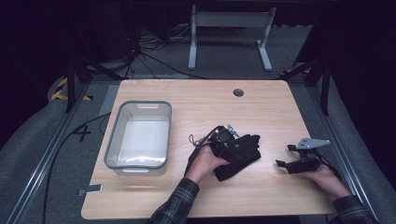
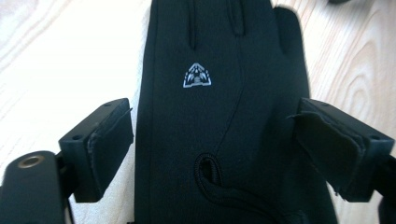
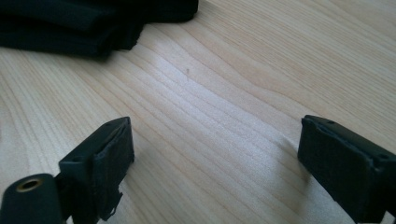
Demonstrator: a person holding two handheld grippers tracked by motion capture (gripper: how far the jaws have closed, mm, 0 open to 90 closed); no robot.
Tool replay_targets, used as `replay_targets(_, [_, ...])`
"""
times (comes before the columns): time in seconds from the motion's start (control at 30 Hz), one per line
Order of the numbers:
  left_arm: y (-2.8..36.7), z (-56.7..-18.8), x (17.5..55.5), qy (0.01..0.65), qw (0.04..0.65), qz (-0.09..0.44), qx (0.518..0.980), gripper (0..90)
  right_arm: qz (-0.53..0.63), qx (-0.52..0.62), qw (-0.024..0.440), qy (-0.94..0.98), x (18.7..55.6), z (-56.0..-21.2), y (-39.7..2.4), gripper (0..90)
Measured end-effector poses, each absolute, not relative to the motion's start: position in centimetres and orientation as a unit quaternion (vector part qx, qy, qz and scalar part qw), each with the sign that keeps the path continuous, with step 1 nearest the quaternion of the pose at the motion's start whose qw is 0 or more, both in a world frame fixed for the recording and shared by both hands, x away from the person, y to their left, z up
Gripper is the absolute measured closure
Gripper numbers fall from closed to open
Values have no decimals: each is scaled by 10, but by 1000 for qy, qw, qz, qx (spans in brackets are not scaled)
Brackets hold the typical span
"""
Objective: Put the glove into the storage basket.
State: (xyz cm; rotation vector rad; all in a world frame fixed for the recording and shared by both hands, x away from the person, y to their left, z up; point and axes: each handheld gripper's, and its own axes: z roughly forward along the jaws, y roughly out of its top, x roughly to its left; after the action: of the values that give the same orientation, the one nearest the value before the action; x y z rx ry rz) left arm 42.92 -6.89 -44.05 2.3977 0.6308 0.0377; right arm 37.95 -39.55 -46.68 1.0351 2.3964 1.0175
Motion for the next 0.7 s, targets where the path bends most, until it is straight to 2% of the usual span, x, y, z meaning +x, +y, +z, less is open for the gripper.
replay_targets(0.4, [-79,-452,422,227,293,37,928,110,358,364,169,843,379,-467,-395,113])
replay_targets(0.7, [-78,-451,419,223,296,29,929,212,357,364,170,843,379,-467,-395,113])
